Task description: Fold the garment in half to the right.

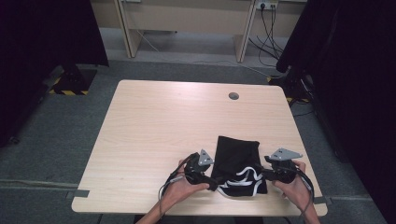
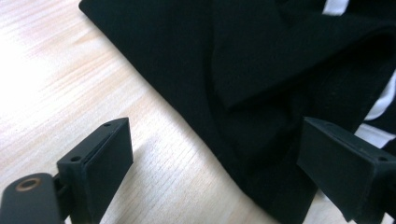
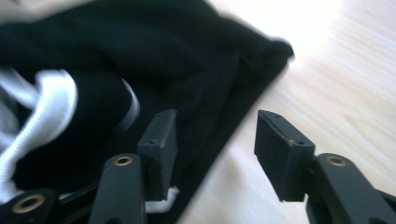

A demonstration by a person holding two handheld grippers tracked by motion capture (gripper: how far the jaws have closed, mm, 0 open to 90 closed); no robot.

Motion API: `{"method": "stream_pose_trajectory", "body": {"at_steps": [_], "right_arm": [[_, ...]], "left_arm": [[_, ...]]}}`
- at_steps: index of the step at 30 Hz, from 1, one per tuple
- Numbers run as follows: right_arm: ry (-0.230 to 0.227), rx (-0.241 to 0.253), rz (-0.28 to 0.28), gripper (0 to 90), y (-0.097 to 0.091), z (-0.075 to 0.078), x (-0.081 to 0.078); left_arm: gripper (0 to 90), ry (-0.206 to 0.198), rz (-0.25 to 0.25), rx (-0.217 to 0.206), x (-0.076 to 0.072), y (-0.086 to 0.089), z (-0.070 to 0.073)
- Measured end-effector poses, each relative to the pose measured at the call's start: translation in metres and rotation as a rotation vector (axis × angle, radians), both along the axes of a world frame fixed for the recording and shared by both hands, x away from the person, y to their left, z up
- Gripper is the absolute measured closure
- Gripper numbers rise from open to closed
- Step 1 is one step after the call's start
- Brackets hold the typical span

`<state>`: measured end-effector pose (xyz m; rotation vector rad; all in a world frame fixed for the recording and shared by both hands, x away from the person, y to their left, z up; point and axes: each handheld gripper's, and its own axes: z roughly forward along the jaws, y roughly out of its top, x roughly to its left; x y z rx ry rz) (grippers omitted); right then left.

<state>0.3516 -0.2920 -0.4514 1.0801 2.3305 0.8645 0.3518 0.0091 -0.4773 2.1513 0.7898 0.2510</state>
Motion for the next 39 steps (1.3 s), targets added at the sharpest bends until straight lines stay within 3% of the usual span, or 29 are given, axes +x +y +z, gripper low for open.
{"method": "stream_pose_trajectory", "body": {"at_steps": [6, 11, 17, 20, 28, 35, 39], "right_arm": [[-0.005, -0.024, -0.028, 50.2, -0.01, 0.002, -0.009], [-0.046, -0.009, 0.007, 49.8, -0.002, 0.014, -0.018], [0.019, -0.062, 0.053, 51.7, 0.01, -0.007, -0.021], [0.017, -0.043, 0.049, 52.8, 0.012, -0.01, -0.02], [0.034, -0.006, 0.044, 52.8, 0.022, -0.012, 0.001], [0.045, 0.002, 0.064, 51.8, 0.046, -0.012, 0.027], [0.051, 0.008, 0.065, 47.5, 0.057, -0.012, 0.041]], "left_arm": [[9.8, 0.007, 0.008, 0.008, -0.001, -0.001, -0.002], [9.8, 0.009, 0.008, 0.007, -0.001, -0.001, -0.003], [9.2, 0.007, 0.021, 0.012, -0.002, -0.001, -0.004], [9.1, 0.003, 0.029, 0.022, -0.002, 0.0, -0.004], [9.1, -0.014, 0.088, 0.043, 0.005, 0.017, -0.005], [9.0, -0.016, 0.176, 0.043, 0.023, 0.043, -0.005], [9.1, -0.012, 0.195, 0.047, 0.027, 0.052, -0.005]]}}
